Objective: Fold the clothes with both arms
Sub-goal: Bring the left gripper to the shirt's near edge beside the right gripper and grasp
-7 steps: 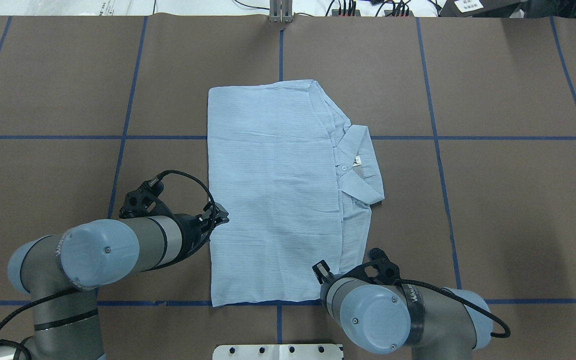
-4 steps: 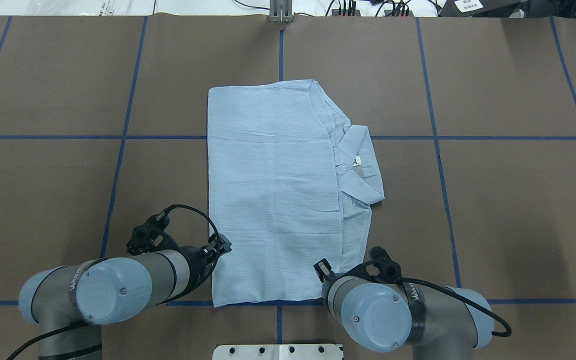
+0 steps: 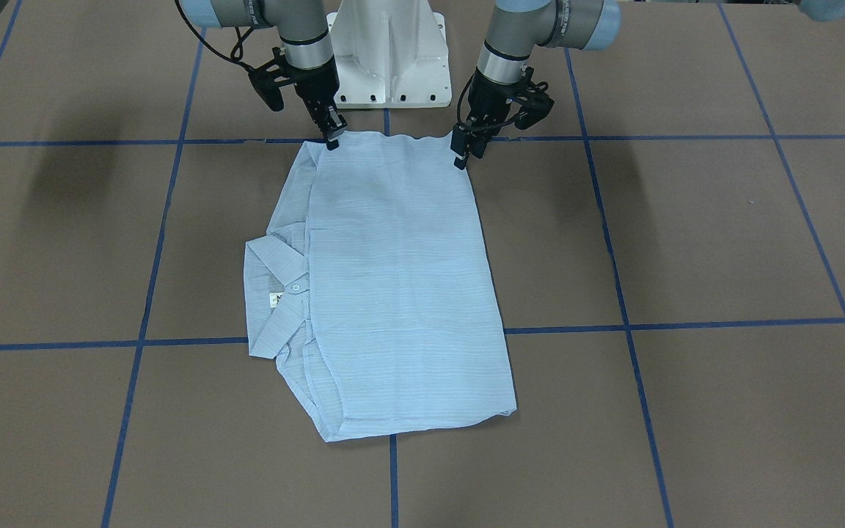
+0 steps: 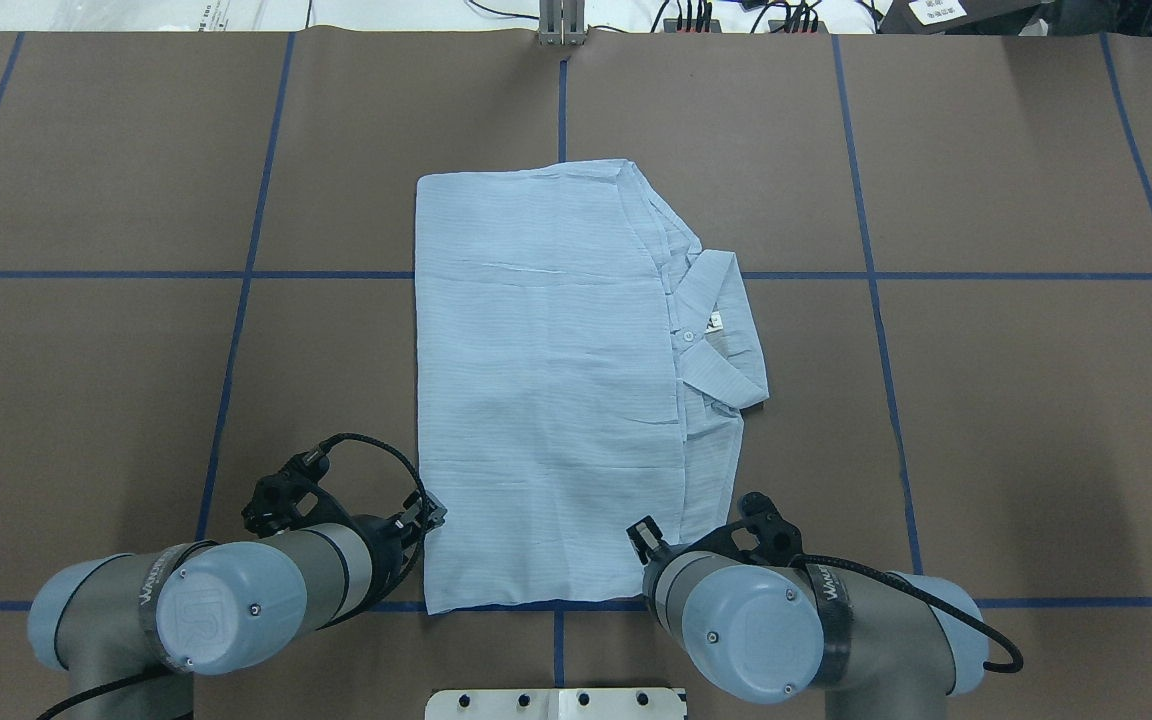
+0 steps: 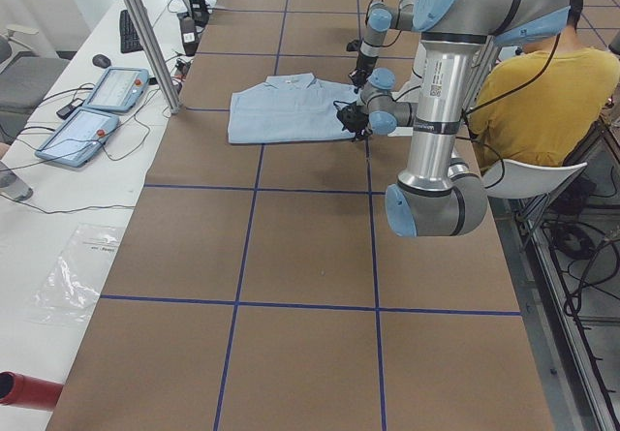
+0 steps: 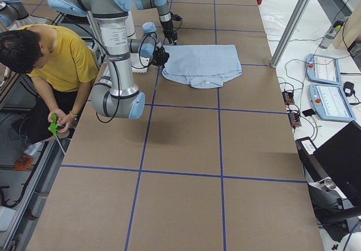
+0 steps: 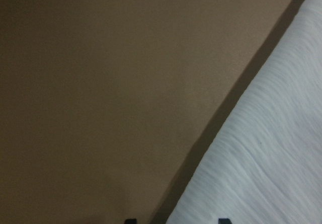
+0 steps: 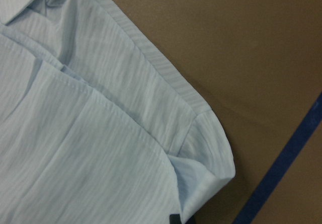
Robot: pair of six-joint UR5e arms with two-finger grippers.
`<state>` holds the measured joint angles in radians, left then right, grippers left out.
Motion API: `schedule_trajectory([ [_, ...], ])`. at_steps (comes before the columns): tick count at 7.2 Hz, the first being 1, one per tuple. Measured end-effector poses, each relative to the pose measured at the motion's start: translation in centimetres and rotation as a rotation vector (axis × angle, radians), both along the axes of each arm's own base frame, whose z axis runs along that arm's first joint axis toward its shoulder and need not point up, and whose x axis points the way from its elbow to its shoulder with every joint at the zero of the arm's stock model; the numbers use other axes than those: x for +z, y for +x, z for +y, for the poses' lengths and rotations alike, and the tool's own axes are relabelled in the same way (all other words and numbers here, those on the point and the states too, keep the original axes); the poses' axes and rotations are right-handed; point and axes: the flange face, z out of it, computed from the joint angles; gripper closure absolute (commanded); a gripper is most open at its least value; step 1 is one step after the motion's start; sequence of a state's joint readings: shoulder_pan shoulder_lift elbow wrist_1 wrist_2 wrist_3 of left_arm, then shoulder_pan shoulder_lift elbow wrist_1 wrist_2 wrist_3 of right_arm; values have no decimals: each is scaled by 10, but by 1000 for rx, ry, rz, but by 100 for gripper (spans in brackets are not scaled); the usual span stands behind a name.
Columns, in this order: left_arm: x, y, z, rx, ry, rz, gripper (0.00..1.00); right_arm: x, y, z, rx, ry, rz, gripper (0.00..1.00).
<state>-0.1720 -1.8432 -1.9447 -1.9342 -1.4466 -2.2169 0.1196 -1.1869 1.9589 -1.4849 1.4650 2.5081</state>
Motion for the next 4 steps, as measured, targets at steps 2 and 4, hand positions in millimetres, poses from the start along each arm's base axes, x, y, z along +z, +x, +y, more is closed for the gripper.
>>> schedule_trajectory([
  [2,-1,5,11,22,-2,1,39,1,0,0,0,0,1,100],
  [4,-1,10,21,41,-2,1,41,0,0,0,0,0,0,100],
])
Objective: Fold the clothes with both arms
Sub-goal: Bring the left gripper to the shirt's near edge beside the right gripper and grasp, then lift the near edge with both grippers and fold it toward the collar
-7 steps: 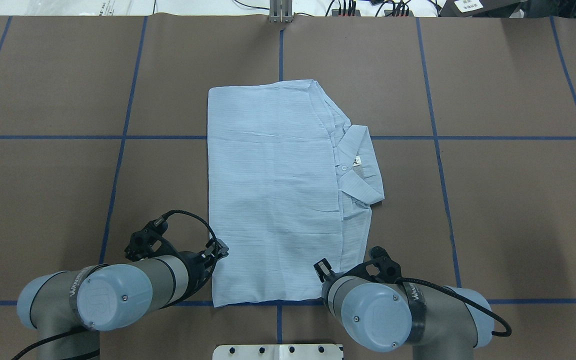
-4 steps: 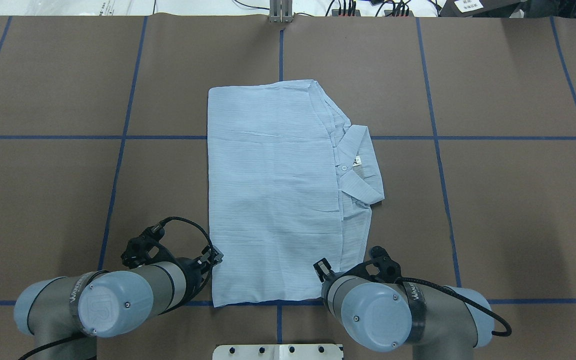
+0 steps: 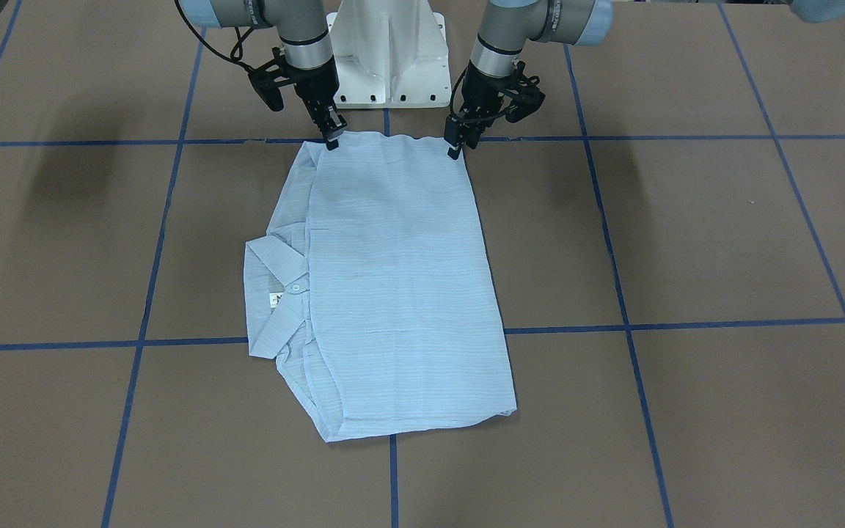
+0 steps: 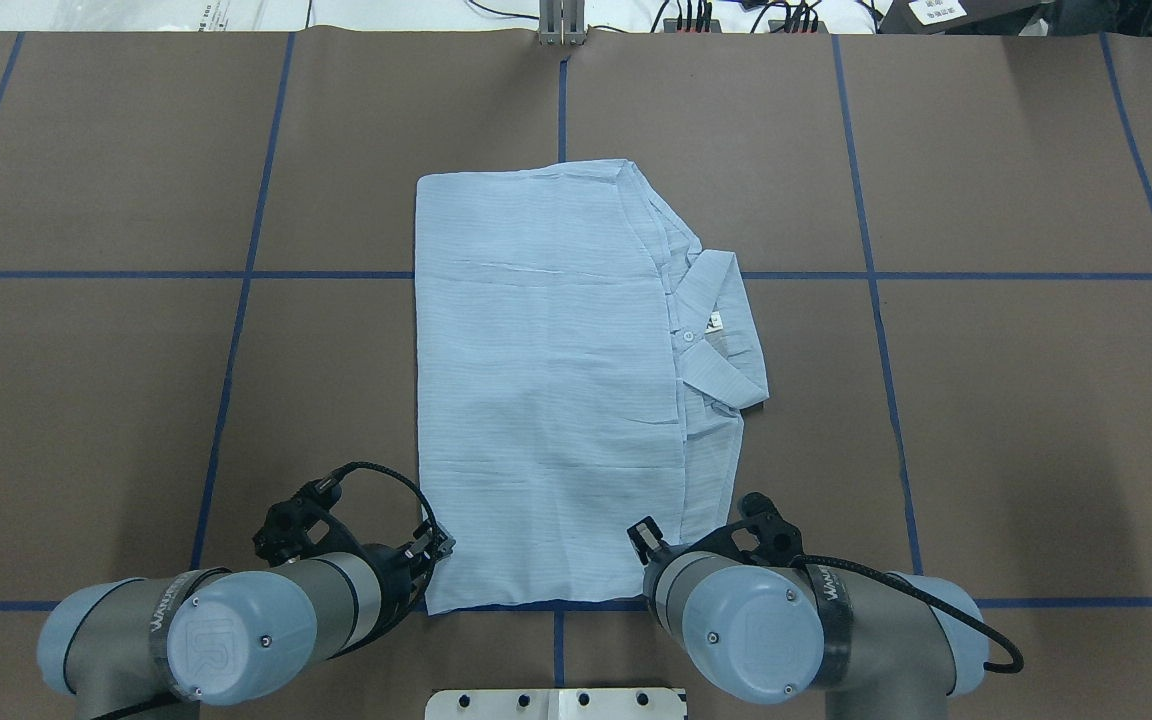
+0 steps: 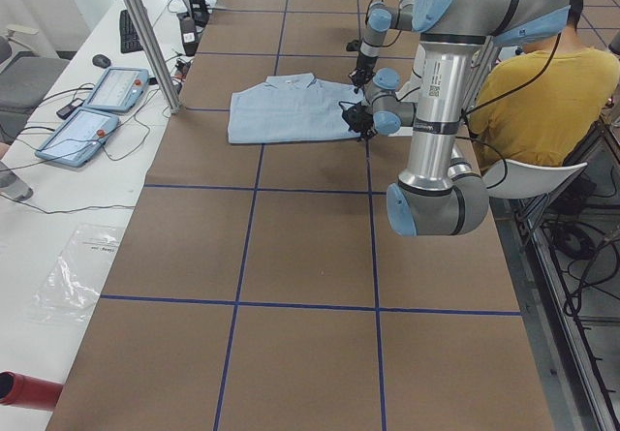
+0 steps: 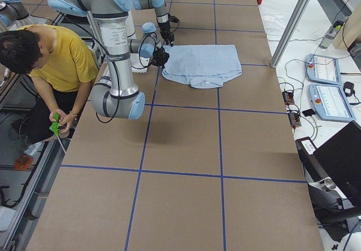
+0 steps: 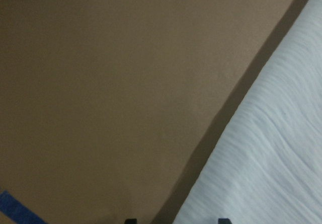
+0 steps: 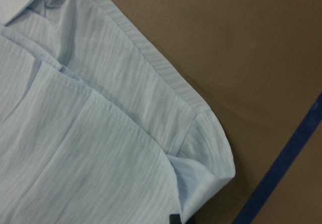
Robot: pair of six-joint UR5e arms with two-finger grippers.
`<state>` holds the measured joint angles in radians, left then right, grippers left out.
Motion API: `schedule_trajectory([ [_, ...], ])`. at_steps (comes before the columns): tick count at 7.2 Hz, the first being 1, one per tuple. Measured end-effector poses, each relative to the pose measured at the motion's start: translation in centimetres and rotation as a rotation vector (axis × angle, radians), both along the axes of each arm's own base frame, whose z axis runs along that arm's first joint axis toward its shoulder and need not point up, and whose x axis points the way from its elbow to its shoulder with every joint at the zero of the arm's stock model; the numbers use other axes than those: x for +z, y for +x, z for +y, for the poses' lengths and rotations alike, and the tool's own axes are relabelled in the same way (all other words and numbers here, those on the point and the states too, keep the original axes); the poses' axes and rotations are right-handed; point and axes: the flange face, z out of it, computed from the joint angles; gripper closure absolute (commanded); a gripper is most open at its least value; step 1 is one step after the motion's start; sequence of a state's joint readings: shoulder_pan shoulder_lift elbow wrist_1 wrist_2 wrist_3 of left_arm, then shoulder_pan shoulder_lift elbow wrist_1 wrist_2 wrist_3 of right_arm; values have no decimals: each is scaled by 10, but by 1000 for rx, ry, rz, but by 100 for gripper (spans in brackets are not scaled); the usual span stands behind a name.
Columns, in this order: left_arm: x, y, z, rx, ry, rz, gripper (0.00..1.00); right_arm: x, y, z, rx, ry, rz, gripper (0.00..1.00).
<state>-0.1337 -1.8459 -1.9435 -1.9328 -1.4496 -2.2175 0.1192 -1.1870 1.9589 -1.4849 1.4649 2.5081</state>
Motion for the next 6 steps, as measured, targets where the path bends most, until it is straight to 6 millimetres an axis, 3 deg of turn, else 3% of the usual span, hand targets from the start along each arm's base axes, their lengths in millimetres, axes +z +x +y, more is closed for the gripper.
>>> schedule_trajectory([
  [3,-1,5,12,24,-2,2,51,0,0,0,0,0,0,100],
  [6,-1,8,21,24,-25,9,100,1,0,1,-2,0,2,100],
])
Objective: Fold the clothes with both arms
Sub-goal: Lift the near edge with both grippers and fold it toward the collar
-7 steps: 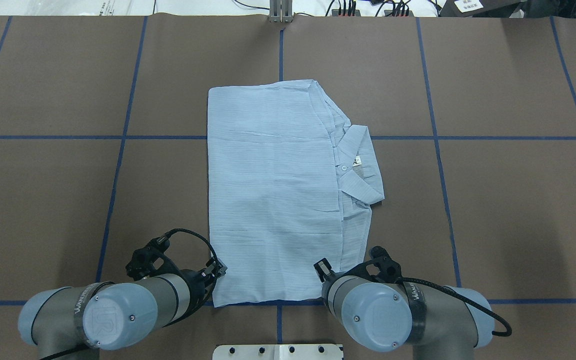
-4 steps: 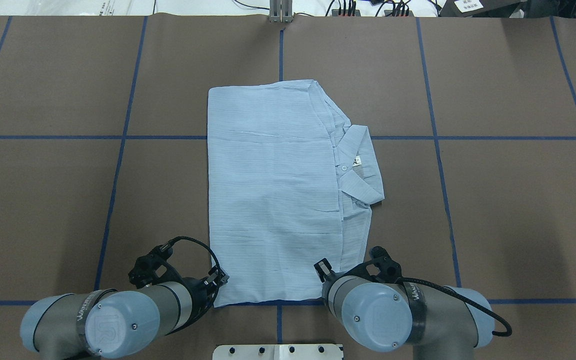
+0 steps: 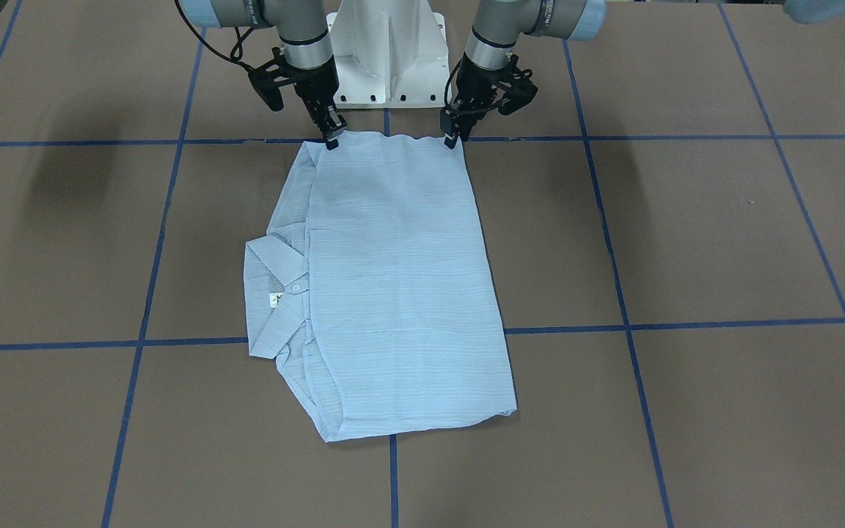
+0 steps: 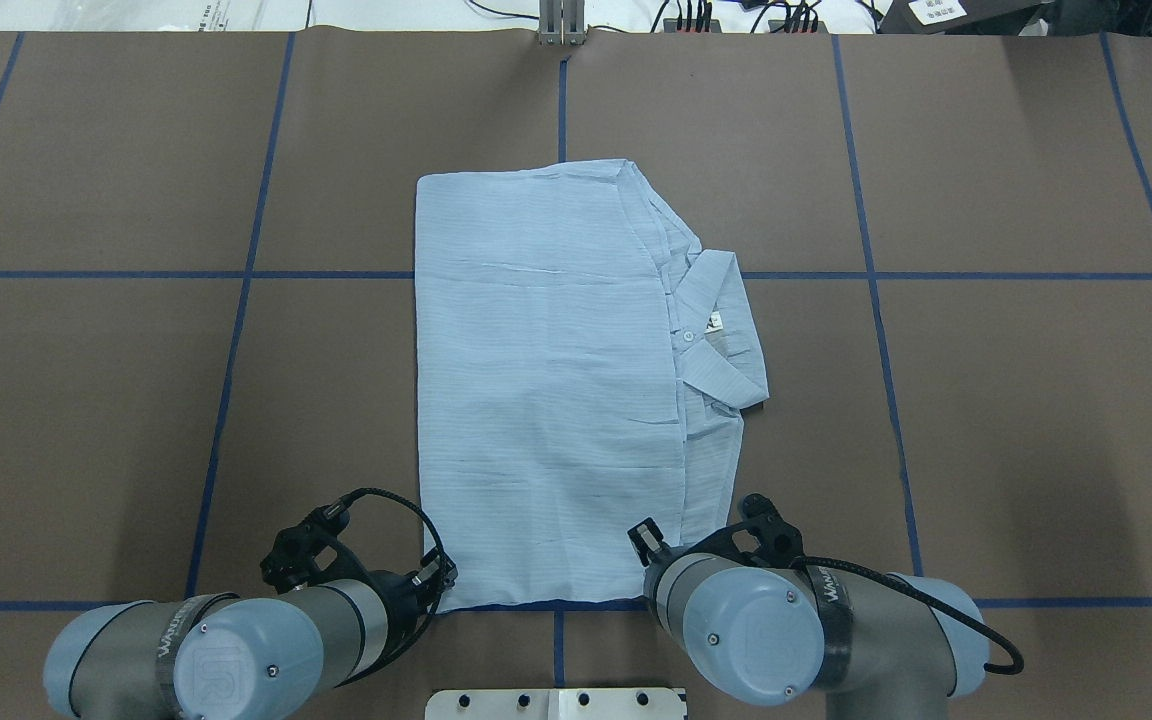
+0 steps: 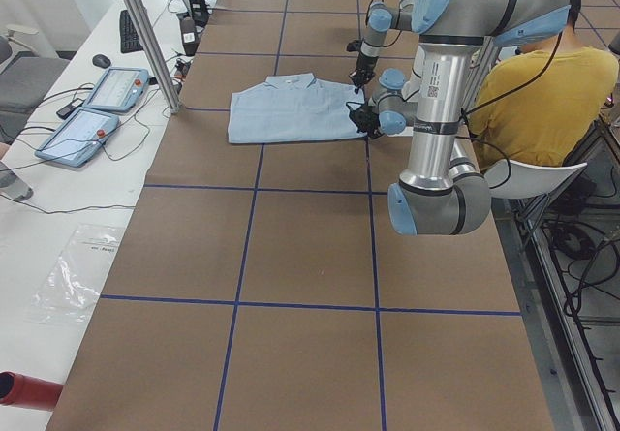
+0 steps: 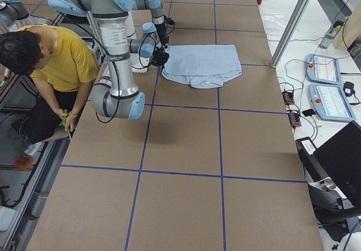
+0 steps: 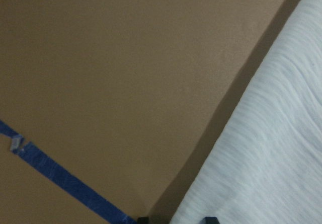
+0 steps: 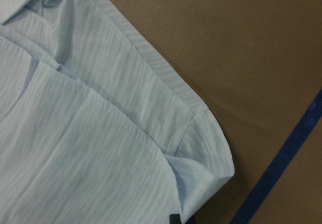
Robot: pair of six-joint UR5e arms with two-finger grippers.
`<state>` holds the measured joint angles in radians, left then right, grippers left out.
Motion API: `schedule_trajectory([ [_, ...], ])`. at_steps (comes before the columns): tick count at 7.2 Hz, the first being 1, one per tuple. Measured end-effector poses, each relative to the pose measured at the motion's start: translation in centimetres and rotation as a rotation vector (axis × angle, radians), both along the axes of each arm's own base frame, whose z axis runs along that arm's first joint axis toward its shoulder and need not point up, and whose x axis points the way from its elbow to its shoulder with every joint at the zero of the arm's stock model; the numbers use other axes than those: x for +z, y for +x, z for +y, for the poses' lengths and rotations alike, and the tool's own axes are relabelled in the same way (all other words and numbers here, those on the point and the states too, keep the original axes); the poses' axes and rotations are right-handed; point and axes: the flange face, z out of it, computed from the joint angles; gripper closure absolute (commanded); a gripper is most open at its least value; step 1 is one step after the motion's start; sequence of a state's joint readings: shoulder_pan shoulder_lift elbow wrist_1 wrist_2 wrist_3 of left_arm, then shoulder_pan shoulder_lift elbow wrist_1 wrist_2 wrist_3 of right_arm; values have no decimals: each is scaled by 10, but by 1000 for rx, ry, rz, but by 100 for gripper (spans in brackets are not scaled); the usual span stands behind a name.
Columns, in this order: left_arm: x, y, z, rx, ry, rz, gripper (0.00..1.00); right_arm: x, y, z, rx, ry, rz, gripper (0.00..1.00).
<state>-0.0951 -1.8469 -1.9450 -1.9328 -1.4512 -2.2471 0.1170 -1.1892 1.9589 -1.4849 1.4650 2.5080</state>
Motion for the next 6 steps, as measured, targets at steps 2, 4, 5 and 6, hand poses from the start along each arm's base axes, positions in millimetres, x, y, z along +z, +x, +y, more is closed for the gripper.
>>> schedule_trajectory([
  [2,-1,0,3,-6,-16,7,100,1,0,0,0,0,1,100],
  [4,-14,-10,3,-9,-16,35,100,1,1,1,-2,0,1,100],
  [5,-24,-18,4,-9,-15,57,100,-2,3,3,-4,0,-5,100],
  [6,-39,-30,5,-8,-13,83,100,-9,8,6,-8,1,-16,100],
])
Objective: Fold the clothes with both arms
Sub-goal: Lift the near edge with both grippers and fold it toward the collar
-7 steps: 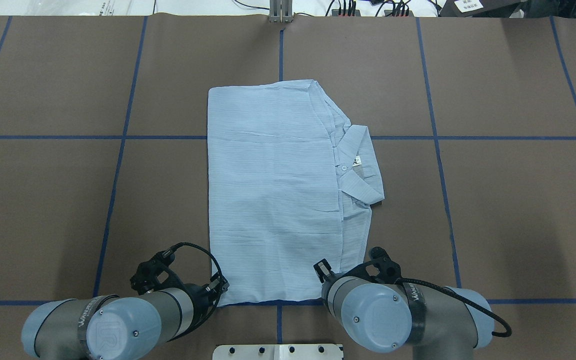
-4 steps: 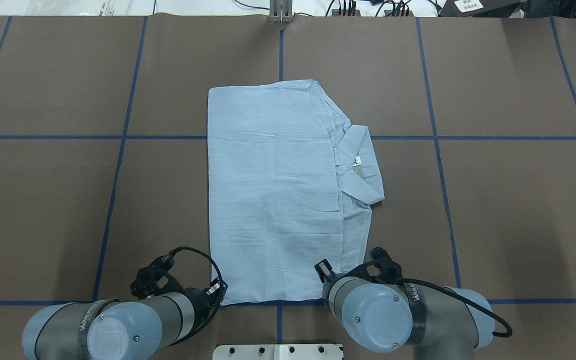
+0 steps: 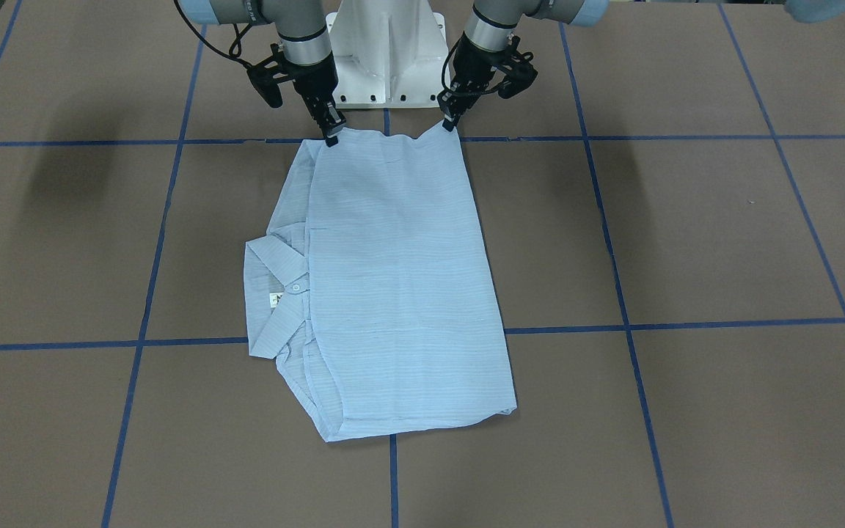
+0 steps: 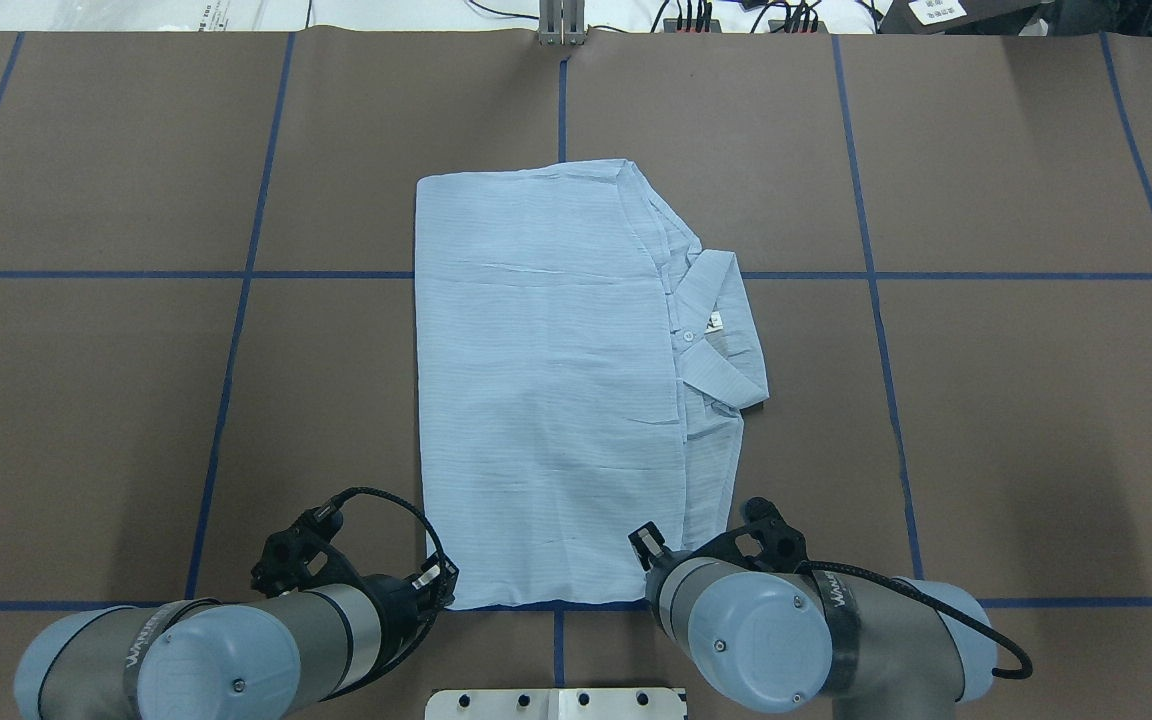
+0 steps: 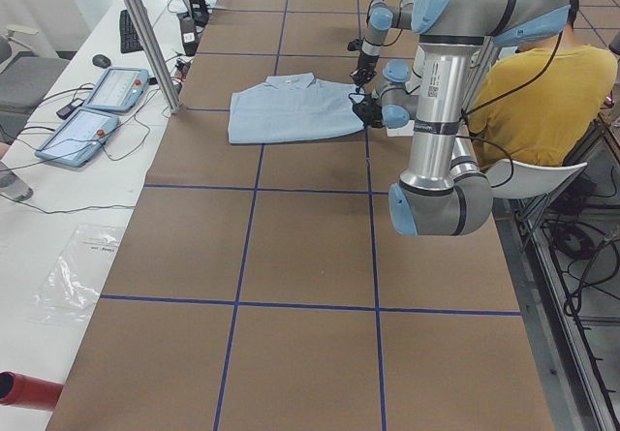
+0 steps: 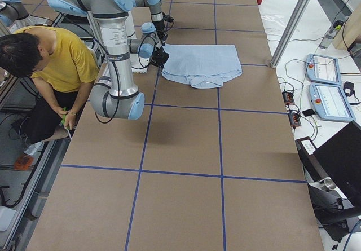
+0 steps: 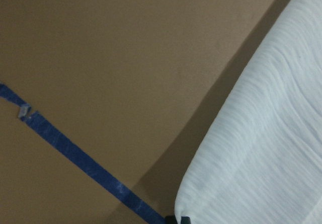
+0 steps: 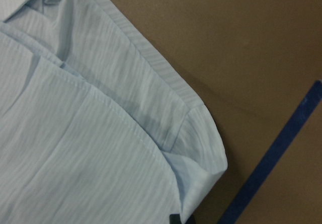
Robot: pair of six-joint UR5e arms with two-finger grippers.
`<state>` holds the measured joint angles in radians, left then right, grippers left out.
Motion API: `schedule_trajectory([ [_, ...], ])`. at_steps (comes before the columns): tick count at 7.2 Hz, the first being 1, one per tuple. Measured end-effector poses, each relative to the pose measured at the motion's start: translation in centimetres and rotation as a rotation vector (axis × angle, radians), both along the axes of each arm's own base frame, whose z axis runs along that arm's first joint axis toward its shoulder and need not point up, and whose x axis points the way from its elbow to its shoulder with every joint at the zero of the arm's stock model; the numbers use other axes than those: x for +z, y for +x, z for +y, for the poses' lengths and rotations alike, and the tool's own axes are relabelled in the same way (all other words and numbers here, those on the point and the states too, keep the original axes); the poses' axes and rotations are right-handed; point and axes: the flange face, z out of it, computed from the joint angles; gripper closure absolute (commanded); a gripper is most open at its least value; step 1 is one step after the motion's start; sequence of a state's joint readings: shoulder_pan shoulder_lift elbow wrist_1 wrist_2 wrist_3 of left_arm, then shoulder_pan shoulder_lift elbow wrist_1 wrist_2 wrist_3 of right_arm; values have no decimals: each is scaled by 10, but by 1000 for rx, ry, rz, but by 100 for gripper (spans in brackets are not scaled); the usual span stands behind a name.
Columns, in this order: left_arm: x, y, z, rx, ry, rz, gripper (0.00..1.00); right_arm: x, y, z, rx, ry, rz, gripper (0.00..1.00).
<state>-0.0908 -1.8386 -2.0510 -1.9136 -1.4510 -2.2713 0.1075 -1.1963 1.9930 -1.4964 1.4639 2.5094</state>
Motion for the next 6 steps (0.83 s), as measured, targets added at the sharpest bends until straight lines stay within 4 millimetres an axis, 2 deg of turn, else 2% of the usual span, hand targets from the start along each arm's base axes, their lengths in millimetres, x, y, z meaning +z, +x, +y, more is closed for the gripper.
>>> schedule_trajectory([
  [1,-20,-18,2,2,2,22,100,-16,15,5,-3,2,-19,100],
  [3,-60,-63,6,16,-4,55,100,-65,84,16,-8,5,-72,100],
  [4,-75,-84,7,30,-11,68,100,-84,119,12,8,7,-100,100],
  [5,-84,-96,2,29,-11,76,100,-97,142,-3,45,12,-123,100],
  [6,-92,-104,-18,7,23,77,100,-105,151,-25,93,22,-129,100],
])
